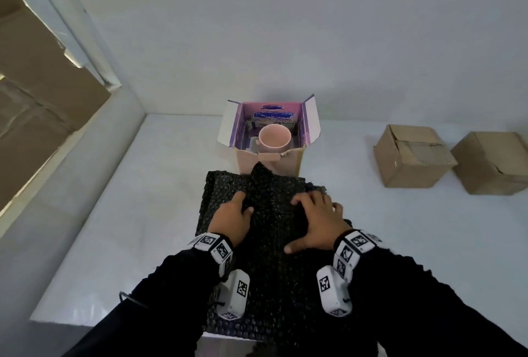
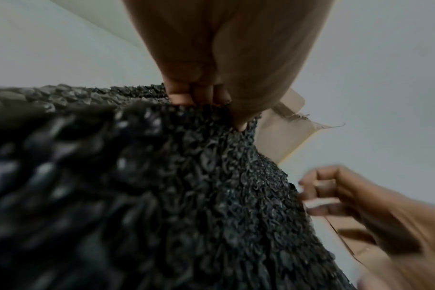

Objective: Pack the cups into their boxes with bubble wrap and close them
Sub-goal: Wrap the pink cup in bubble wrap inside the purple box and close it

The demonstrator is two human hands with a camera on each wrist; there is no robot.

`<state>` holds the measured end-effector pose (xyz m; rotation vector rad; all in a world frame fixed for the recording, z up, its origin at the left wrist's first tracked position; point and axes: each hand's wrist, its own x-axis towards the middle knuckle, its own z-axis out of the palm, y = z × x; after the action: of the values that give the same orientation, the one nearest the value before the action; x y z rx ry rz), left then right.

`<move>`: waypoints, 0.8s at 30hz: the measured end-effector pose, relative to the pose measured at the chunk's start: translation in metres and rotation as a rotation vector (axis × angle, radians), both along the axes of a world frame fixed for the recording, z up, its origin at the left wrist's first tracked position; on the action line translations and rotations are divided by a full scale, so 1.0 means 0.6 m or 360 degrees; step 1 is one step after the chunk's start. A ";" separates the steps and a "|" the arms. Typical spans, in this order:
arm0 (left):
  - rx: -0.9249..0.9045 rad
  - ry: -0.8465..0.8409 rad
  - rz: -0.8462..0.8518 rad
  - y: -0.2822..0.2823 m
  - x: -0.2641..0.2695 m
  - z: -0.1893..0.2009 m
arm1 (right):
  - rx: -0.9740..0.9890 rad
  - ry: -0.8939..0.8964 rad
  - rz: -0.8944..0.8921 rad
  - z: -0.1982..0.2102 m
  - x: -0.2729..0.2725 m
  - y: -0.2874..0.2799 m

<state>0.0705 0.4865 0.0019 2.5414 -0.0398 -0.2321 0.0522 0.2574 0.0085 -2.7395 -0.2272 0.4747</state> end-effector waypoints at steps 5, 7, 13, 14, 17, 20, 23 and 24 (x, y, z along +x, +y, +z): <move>0.0102 0.0111 0.0084 0.002 -0.002 -0.019 | -0.0259 0.0238 0.0107 -0.009 -0.021 -0.034; 0.0120 0.0079 0.0080 -0.008 -0.010 -0.024 | -0.0286 0.0242 0.0033 -0.007 -0.023 -0.032; -0.0061 -0.0675 0.0100 -0.028 -0.016 -0.021 | 0.0218 0.0272 -0.0095 0.036 -0.005 -0.038; -0.0250 -0.0804 0.0044 -0.029 -0.014 -0.013 | 0.0369 0.0231 -0.0137 0.048 0.002 -0.038; -0.0822 -0.0436 -0.0240 -0.037 -0.018 0.023 | 0.0724 0.0011 -0.0291 0.093 0.027 -0.026; -0.0642 -0.0264 -0.0329 -0.049 -0.019 0.033 | 0.0970 -0.0222 -0.0411 0.134 0.050 -0.007; -0.0672 -0.0258 -0.0243 -0.050 -0.004 0.043 | 0.1165 -0.0518 -0.0437 0.156 0.066 -0.003; -0.0800 -0.0200 -0.0217 -0.047 0.005 0.050 | 0.1208 -0.0625 -0.0381 0.159 0.070 -0.004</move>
<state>0.0732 0.4586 0.0319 2.0495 -0.2850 -0.0977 0.0941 0.2552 0.1037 -2.0404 -0.1323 -0.1970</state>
